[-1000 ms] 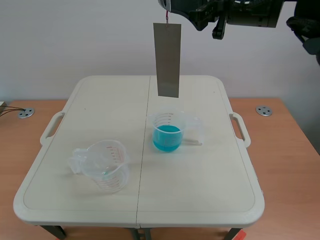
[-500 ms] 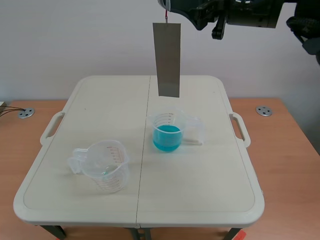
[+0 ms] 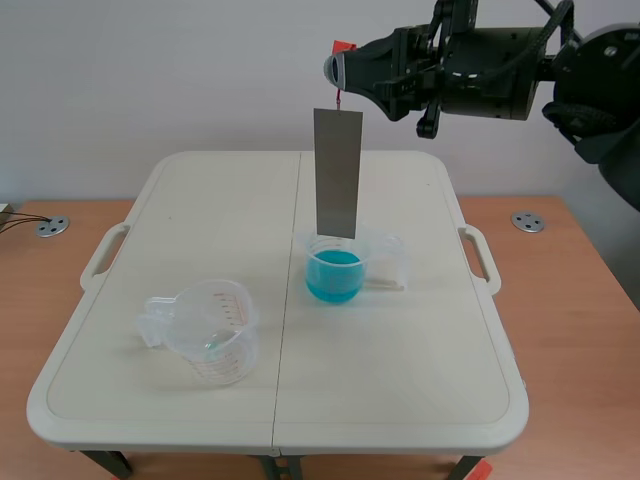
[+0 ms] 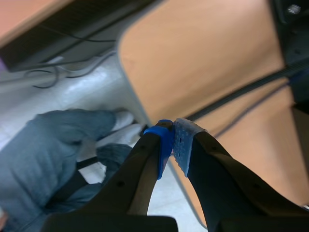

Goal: Hold the metal plate by the orange handle, dip it into the blue solution, take it out and point at it, then put the plate back in the beaker on the left.
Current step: 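Point at the plate with the left hand, then lower the plate into the blue solution, then hold the plate still in the solution, then raise the plate and point at it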

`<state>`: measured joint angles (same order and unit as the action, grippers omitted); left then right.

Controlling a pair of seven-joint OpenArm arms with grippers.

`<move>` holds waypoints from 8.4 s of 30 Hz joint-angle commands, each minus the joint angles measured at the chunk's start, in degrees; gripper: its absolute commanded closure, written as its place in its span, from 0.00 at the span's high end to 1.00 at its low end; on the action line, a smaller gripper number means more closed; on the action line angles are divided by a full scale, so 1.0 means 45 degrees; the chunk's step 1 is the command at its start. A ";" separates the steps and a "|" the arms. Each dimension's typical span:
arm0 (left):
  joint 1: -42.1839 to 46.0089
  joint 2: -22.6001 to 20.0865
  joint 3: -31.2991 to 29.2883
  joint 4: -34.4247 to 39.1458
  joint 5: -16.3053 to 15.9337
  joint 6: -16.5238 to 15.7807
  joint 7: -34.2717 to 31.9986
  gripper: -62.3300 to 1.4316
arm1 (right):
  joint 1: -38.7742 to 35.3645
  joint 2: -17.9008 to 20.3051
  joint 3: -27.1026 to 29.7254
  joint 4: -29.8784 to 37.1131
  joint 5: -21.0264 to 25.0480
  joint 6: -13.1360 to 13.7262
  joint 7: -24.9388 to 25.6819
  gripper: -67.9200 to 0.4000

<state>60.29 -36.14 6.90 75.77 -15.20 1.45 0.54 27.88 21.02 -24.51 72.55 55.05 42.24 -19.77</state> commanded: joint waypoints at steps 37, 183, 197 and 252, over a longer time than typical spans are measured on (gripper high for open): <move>-0.0107 -0.0015 0.0753 0.0151 -0.0005 0.0024 0.0223 0.05 | 0.0296 -0.1753 -0.0155 -0.3793 -0.3288 0.0107 0.2963 0.02; -0.0325 -0.2225 -0.2730 0.1841 -0.0452 0.0214 0.0738 0.05 | 0.0296 -0.0471 0.0010 0.0155 -0.1967 0.0107 0.2433 0.02; -0.3050 -0.3521 -0.3298 0.2584 -0.1506 -0.0267 0.0403 0.05 | 0.0296 -0.0471 0.0942 0.1608 -0.0646 0.0107 0.0845 0.02; -1.7898 0.2594 0.6348 -0.0573 0.0690 -0.4061 0.1083 0.05 | 0.0010 -0.0481 0.1054 0.1666 -0.0321 0.0107 0.0272 0.02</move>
<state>-19.07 -24.82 35.88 72.73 -11.88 -17.19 6.20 26.89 18.57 -20.32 79.13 52.58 42.04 -19.59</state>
